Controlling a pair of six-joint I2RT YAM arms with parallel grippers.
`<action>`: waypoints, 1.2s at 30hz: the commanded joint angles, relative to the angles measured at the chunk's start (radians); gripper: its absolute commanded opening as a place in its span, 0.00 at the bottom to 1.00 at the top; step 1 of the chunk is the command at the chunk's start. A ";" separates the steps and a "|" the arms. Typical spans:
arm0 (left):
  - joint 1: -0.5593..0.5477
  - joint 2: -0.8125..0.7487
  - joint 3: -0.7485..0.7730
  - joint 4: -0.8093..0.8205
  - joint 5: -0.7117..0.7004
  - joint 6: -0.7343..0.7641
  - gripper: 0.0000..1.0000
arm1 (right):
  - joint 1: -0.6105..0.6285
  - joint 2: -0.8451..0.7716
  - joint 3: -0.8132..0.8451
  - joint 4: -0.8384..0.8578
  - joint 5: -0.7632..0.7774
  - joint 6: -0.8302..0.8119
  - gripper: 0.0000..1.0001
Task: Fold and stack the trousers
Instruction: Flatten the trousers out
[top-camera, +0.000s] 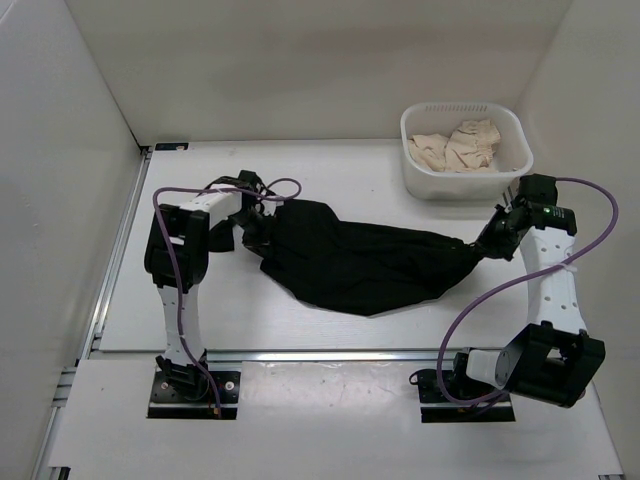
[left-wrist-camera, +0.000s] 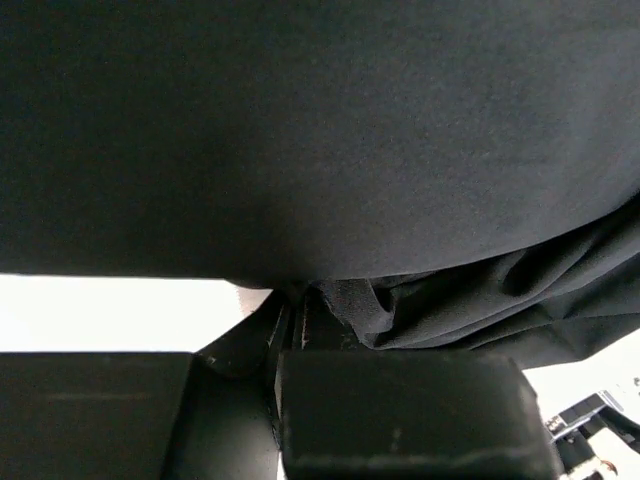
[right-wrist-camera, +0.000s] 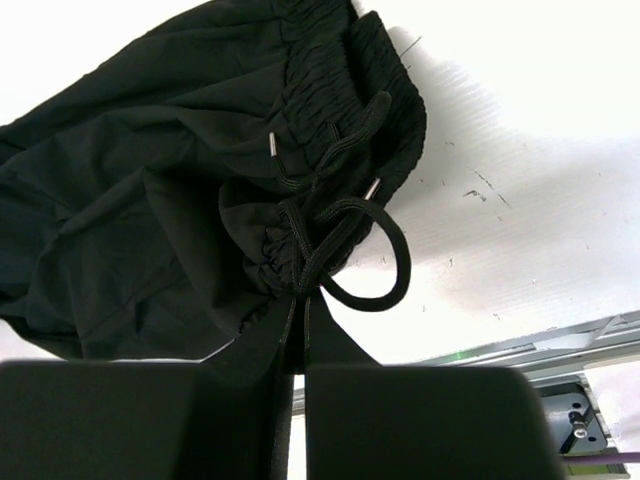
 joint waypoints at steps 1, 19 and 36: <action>0.046 -0.052 0.051 -0.018 -0.012 0.008 0.14 | -0.003 -0.011 0.023 0.040 -0.013 0.002 0.00; 0.391 -0.483 0.213 -0.327 -0.610 0.008 0.14 | -0.003 0.157 0.285 0.114 -0.206 0.043 0.00; 0.658 -0.845 -0.440 -0.210 -0.524 0.008 1.00 | -0.063 -0.050 -0.373 0.249 -0.070 0.201 0.74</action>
